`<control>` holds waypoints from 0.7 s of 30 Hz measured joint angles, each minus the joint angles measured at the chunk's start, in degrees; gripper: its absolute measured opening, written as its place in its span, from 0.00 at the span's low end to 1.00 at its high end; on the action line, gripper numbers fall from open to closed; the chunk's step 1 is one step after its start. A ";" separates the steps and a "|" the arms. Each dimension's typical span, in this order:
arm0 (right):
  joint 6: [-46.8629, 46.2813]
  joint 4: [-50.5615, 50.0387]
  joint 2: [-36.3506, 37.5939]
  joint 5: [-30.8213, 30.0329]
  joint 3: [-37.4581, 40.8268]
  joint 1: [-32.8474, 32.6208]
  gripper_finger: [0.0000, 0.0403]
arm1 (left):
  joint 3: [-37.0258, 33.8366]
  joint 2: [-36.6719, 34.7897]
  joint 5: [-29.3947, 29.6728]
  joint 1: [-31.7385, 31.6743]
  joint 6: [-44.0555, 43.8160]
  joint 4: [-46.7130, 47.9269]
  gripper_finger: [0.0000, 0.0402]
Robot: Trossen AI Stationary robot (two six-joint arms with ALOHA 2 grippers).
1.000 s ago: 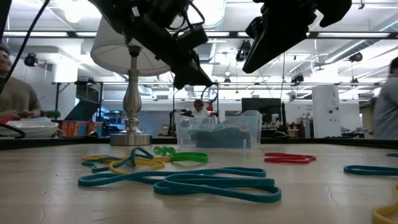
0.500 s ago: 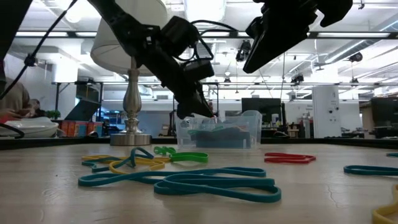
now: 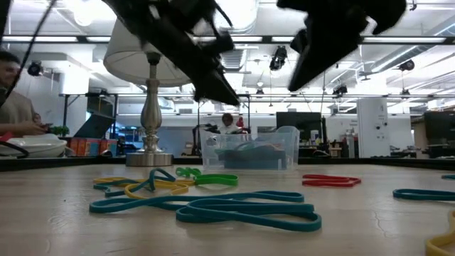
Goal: Pick and place rubber bands into bin
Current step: Put the blue rubber bands into the bin
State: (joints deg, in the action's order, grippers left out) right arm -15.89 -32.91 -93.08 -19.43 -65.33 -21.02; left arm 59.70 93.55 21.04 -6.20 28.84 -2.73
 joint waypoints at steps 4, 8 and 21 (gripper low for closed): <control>-3.94 -0.31 -0.04 0.09 2.64 -0.15 0.14 | -3.18 -7.92 -0.22 5.50 -2.34 6.77 0.28; -7.68 -0.88 -0.08 0.39 4.90 -0.13 0.14 | -9.11 -16.76 -0.34 12.69 -4.57 8.94 0.28; -29.87 -25.34 -0.11 14.40 3.25 -0.09 0.14 | -29.16 -40.33 0.30 26.66 -7.53 1.72 0.28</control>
State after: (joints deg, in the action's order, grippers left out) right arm -45.76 -58.25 -93.19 -5.03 -62.09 -21.10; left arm 30.55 53.21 21.34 20.47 21.32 -1.01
